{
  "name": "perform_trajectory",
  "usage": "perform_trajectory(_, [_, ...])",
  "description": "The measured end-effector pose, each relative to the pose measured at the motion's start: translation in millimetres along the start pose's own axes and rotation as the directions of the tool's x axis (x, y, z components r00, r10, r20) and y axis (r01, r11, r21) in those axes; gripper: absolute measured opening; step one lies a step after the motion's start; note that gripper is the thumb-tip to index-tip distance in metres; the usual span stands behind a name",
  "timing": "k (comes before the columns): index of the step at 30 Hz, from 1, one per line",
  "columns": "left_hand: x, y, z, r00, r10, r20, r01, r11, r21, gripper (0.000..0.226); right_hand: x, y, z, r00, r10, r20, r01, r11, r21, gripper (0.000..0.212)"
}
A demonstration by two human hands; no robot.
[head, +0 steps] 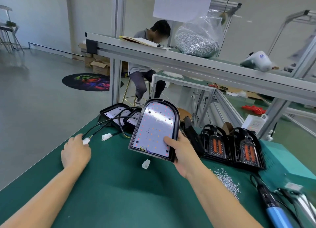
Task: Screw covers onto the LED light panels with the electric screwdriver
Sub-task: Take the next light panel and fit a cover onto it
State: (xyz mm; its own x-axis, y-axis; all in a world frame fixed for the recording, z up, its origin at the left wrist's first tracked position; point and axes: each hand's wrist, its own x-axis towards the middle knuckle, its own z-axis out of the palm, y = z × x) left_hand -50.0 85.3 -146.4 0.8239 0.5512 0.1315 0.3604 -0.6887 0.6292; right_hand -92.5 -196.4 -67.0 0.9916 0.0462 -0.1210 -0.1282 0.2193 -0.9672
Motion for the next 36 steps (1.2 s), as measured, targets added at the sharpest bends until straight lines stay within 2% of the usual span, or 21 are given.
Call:
perform_trajectory(5, [-8, 5, -13, 0.995, 0.011, -0.1, -0.03, 0.982, -0.185, 0.035, -21, 4, -12, 1.0, 0.004, -0.014, -0.005, 1.0, -0.022, 0.029])
perform_trajectory(11, [-29, 36, -33, 0.935, 0.166, -0.314, -0.261, 0.921, -0.289, 0.025, -43, 13, -20, 0.999, 0.0, -0.04, -0.001, 1.0, -0.021, 0.027])
perform_trajectory(14, [-44, 51, -41, 0.875, 0.3, -0.38, -0.44, 0.82, -0.365, 0.021, -55, 20, -26, 0.999, 0.01, -0.047, -0.011, 1.0, -0.023, 0.028])
perform_trajectory(17, [-60, 61, -43, 0.78, 0.473, -0.41, -0.62, 0.678, -0.396, 0.02, -70, 29, -36, 0.998, 0.016, -0.057, -0.018, 0.999, -0.033, 0.025])
perform_trajectory(21, [-82, 72, -38, 0.771, 0.541, -0.337, -0.63, 0.566, -0.532, 0.026, -86, 43, -51, 0.994, 0.052, -0.095, -0.06, 0.995, -0.085, 0.021])
perform_trajectory(25, [-93, 68, -23, 0.703, 0.659, -0.267, -0.686, 0.531, -0.498, 0.026, -97, 50, -64, 0.987, 0.08, -0.138, -0.104, 0.978, -0.182, 0.017])
perform_trajectory(29, [-96, 50, -9, 0.695, 0.708, -0.12, -0.666, 0.573, -0.477, 0.027, -104, 51, -79, 0.977, 0.12, -0.177, -0.146, 0.98, -0.138, 0.018])
perform_trajectory(36, [-96, 30, 2, 0.647, 0.762, -0.018, -0.752, 0.634, -0.181, 0.03, -116, 51, -84, 0.969, 0.162, -0.187, -0.183, 0.978, -0.102, 0.021])
